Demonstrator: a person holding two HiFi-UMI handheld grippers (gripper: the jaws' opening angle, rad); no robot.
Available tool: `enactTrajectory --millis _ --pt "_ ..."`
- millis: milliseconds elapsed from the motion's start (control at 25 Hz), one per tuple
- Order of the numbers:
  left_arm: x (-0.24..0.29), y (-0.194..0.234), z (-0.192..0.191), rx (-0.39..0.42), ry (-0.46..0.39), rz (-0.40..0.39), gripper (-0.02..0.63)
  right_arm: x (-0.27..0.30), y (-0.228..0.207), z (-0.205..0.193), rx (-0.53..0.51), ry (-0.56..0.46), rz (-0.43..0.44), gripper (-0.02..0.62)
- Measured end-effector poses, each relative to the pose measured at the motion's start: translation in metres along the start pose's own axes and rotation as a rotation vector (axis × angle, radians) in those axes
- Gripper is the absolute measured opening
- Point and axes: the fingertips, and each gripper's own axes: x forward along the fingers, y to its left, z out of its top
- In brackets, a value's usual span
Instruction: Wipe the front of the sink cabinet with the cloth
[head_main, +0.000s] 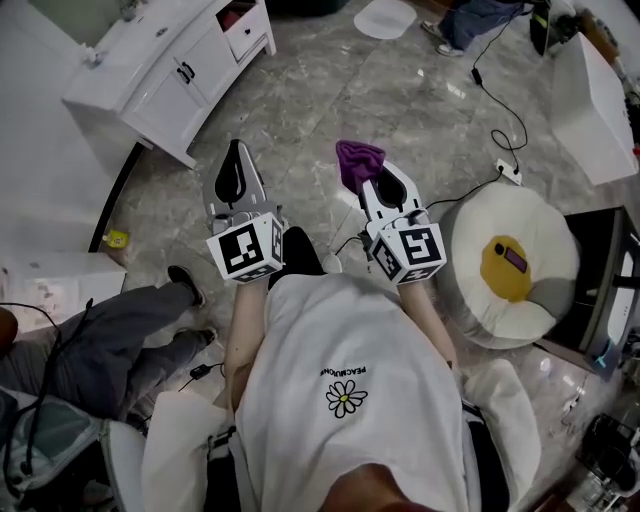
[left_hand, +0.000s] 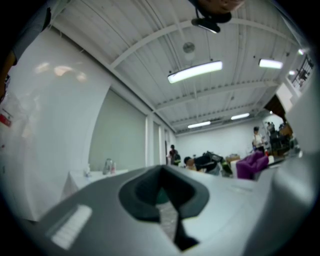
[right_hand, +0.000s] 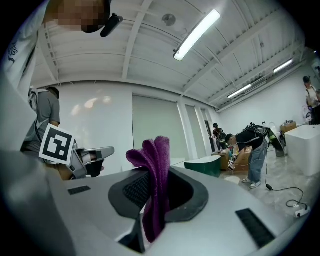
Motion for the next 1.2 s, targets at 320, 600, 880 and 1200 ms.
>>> enactTrajectory --millis 320,600,880,1200 --pt "0.022 0.01 0.001 0.021 -0.003 0.017 0.005 0.014 -0.011 -0.004 0.041 0.002 -0.002 0.058" --pt "0.071 0.023 -0.007 -0.003 -0.02 -0.003 0.005 0.051 -0.03 -0.002 0.031 -0.007 -0.025 0.058" --pt "0.138 0.05 -0.031 -0.038 0.015 0.013 0.005 0.115 -0.051 -0.012 0.038 0.058 -0.037 0.059" --pt "0.241 0.117 -0.058 -0.051 0.064 0.014 0.005 0.248 -0.043 -0.022 0.069 0.139 0.012 0.059"
